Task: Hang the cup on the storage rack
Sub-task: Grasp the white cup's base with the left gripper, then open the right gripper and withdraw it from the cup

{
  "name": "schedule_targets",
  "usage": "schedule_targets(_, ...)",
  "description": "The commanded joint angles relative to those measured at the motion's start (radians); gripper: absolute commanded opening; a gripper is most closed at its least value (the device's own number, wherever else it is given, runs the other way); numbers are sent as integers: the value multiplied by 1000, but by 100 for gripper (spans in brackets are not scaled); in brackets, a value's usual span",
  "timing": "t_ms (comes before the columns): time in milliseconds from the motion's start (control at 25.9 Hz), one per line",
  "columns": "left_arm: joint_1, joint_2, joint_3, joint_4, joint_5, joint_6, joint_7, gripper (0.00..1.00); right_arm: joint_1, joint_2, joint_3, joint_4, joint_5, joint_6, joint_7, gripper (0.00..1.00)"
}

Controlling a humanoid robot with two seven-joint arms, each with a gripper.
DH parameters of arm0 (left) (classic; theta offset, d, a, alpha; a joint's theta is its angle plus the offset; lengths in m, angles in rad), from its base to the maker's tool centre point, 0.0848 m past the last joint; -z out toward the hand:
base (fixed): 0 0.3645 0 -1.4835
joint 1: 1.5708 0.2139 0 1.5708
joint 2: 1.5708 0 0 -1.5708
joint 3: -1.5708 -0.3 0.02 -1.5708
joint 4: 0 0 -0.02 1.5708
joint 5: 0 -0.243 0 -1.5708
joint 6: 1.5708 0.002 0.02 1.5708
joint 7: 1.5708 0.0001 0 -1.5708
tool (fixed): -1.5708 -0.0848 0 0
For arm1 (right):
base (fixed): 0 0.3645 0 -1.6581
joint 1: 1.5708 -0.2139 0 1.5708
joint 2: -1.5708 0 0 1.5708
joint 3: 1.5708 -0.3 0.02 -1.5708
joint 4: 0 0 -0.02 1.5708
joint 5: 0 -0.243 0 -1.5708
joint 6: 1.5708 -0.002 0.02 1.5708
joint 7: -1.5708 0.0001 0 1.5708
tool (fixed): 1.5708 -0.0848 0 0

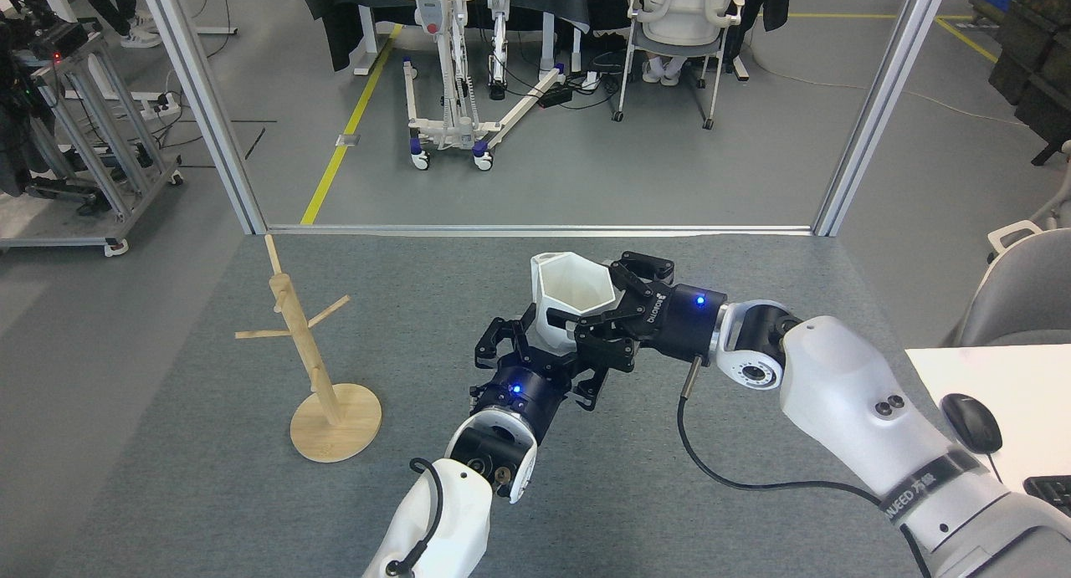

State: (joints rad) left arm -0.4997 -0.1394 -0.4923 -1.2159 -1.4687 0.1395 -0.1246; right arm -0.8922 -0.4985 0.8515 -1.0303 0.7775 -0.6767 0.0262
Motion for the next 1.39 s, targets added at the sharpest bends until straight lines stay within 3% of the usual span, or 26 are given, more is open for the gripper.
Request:
schedule_targets(0, 0, 1, -3, -5, 1, -15, 20, 16, 1, 0, 0, -1, -1, -29, 3, 81)
schedule_targets(39, 1, 1, -3, -7, 1, -26, 20, 9, 1, 0, 0, -1, -1, -29, 3, 96)
schedule_targets(77, 1, 1, 0, -7, 1, -38, 20, 6, 1, 0, 0, -1, -1, -30, 3, 98)
schedule_targets(232, 1, 1, 1, -7, 1, -52, 20, 0, 1, 0, 0, -1, -1, -30, 3, 98)
schedule_targets(696, 1, 1, 0, -7, 1, -54, 39, 0, 2, 0, -2, -10, -3, -46, 1, 98)
schedule_targets(1083, 1, 0, 1, -2, 1, -64, 39, 0, 4, -37, -3, -111, -56, -109, 1, 98)
schedule_targets(1354, 1, 1, 1, 1, 1, -64, 37, 0, 4, -52, -31, -186, -133, -109, 3, 98)
